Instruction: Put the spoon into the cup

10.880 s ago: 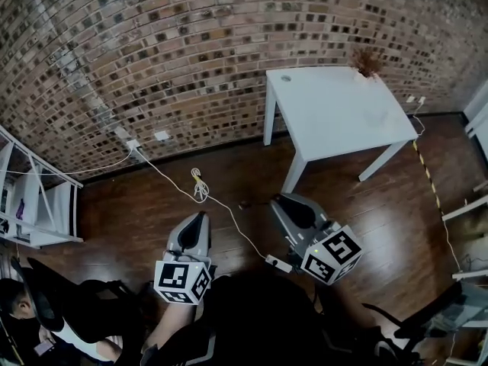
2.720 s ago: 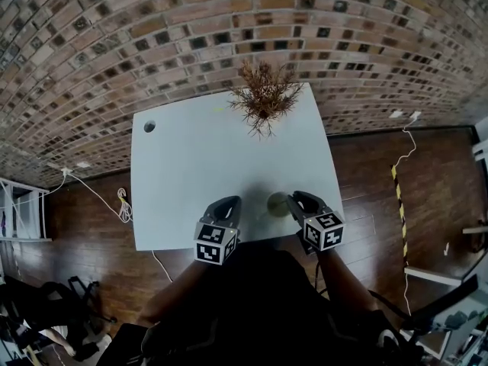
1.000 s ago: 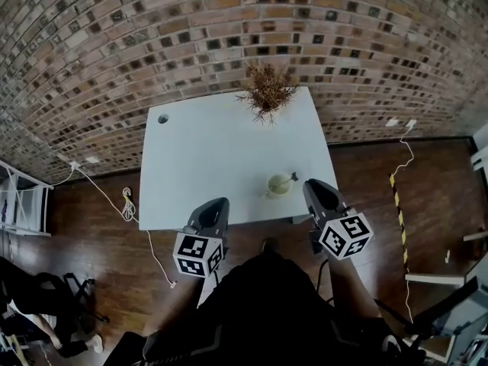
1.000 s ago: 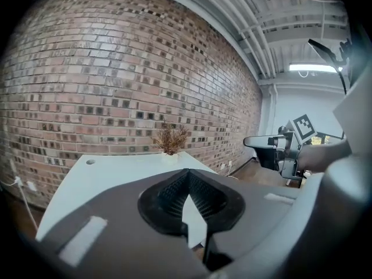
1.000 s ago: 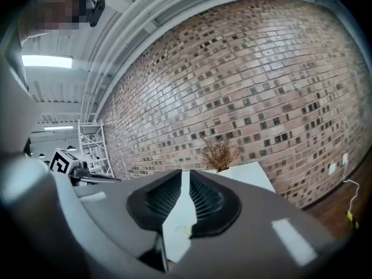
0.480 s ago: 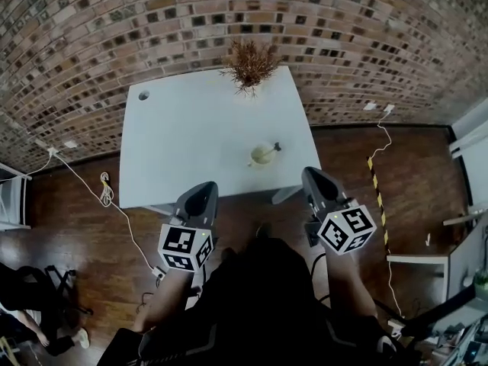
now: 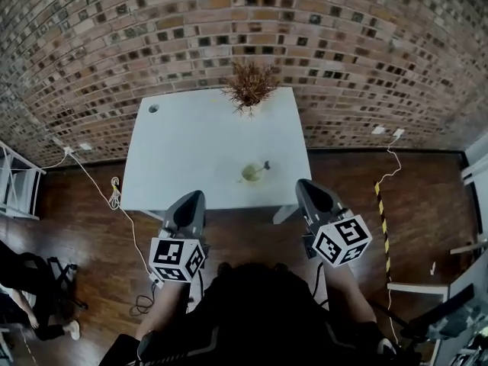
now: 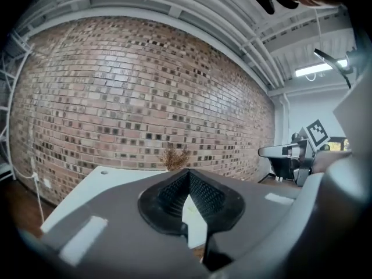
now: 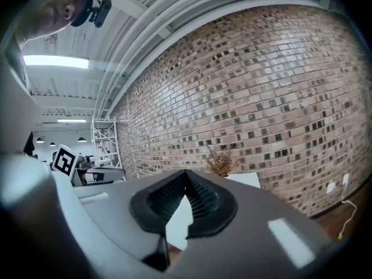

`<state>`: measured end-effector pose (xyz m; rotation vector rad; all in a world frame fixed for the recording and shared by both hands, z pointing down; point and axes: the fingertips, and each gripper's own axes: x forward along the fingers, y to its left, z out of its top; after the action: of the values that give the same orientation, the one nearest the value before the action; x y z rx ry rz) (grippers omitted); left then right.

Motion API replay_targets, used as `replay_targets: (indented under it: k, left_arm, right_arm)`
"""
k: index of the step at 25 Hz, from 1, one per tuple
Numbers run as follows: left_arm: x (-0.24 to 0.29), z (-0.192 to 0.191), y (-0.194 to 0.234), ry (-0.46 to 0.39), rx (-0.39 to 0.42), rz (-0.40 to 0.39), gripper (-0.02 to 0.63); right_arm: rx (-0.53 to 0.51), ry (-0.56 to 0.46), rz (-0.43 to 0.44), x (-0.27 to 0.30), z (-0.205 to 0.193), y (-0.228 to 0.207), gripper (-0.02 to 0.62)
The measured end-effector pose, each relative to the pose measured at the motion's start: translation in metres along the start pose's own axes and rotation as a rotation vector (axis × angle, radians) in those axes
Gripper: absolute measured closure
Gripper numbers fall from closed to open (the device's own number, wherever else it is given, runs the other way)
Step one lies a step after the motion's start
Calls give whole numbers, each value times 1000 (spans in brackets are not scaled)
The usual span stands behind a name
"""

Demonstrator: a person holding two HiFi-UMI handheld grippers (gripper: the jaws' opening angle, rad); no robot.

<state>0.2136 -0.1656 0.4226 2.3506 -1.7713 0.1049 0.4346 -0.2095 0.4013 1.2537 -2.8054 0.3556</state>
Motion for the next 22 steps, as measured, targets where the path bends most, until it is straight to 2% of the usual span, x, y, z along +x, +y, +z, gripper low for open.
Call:
replay_targets:
  k: [6, 12, 15, 22]
  left_arm:
    - [19, -2, -51, 31, 65, 25, 612]
    - [23, 6, -82, 42, 61, 71, 612]
    - [18, 5, -93, 29, 56, 67, 612]
    - [-12, 14, -90, -8, 103, -13, 612]
  right_arm:
    - [-70, -1, 70, -31, 18, -25, 589]
    - [-95, -3, 137, -60, 29, -43, 589]
    - [-75, -11, 134, -64, 26, -45, 589]
    - [-28, -63, 80, -69, 30, -21, 589]
